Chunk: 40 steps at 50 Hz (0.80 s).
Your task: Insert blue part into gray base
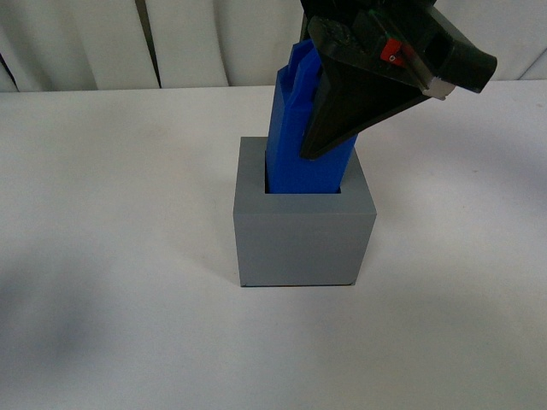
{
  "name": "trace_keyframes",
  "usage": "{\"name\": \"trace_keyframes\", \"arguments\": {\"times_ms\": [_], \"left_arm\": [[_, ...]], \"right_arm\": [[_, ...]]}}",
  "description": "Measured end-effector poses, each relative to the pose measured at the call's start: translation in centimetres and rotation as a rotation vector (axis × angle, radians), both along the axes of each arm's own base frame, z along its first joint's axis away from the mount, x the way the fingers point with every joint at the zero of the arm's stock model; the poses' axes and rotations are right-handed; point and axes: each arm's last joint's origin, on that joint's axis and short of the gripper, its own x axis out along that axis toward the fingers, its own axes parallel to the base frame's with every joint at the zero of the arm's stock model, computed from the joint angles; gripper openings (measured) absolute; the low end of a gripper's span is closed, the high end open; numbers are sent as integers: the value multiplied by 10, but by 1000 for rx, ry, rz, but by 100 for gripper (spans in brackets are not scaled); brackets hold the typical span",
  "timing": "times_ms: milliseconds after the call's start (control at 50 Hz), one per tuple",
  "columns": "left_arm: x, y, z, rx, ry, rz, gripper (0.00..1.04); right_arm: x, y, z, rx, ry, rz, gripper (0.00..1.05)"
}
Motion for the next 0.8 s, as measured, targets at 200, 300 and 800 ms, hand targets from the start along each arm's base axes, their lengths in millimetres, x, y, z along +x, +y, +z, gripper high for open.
{"name": "trace_keyframes", "arguments": {"times_ms": [200,300,800], "left_arm": [[0,0,0,0,0,0,99],[0,0,0,0,0,0,99],[0,0,0,0,0,0,99]], "right_arm": [[1,1,-3,13,3,-7,78],[1,1,-3,41,21,-16,98],[1,-64,29,304,42,-170,97]]}}
